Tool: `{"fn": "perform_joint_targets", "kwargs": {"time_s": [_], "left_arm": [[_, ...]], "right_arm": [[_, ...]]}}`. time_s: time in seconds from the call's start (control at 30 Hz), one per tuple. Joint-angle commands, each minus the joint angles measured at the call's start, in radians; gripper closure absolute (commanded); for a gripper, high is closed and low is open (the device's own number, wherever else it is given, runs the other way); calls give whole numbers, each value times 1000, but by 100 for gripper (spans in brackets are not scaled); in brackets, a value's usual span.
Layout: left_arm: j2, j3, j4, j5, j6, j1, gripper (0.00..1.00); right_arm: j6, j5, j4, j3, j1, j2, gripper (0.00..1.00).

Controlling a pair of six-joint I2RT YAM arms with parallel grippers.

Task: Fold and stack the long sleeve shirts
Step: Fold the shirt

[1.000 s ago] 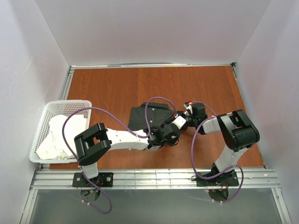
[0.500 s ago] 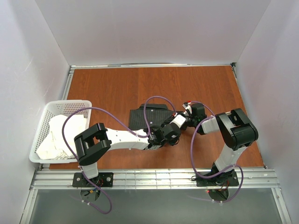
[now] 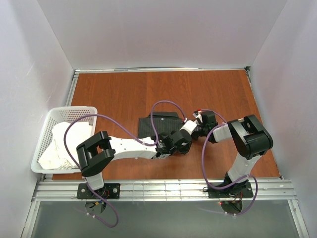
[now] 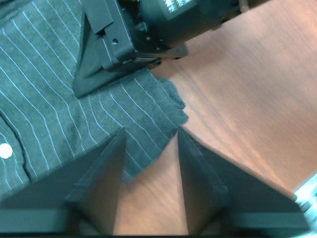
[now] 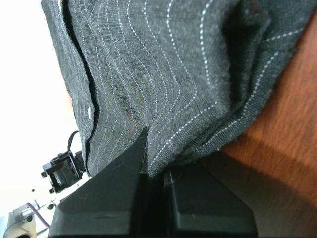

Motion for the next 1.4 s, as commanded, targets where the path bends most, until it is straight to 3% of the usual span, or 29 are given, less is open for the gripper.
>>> {"fn": "perform_joint_targets", "kwargs": {"time_s": [0.0,0.07,0.17,0.2,0.33,0.57,0.63,0.73,0.87,1.1,1.27,1.37], "left_arm": [[-141,16,0,28,-24,19,57],[-173,22,-46,64,-34,55,33],[-263,11,-91,113,-53,130,17],[-292,1,-102,133,-68,156,16],[-424,-6,-200,211,-51,341,13],[-639,-123,-201,132,71,578,8],[-674,-198,-174,113,96,639,7],[-731,-294,-123,42,93,684,5],[-759,-288,-134,12,99,698,5],[-773,-295,-140,-33,93,702,5],[-774,-294,-148,-53,90,707,5],[-780,-299,-145,-70,90,708,5]], "right_arm": [[-67,9,-112,50,-5,-30,99],[-149,14,-184,97,-16,-49,99],[-299,43,-391,192,-26,-82,99],[-336,82,-516,218,-28,-88,99],[-486,136,-761,343,-52,-128,99],[-779,299,-1238,707,-88,-151,99],[-865,433,-1429,885,-89,-131,99],[-930,685,-1583,1113,-88,-100,99],[-936,1010,-1761,1340,-86,-68,99],[-911,1504,-1766,1316,47,-37,99],[-732,1670,-1780,1165,154,146,99],[-616,1690,-1829,1125,242,281,99]]}}
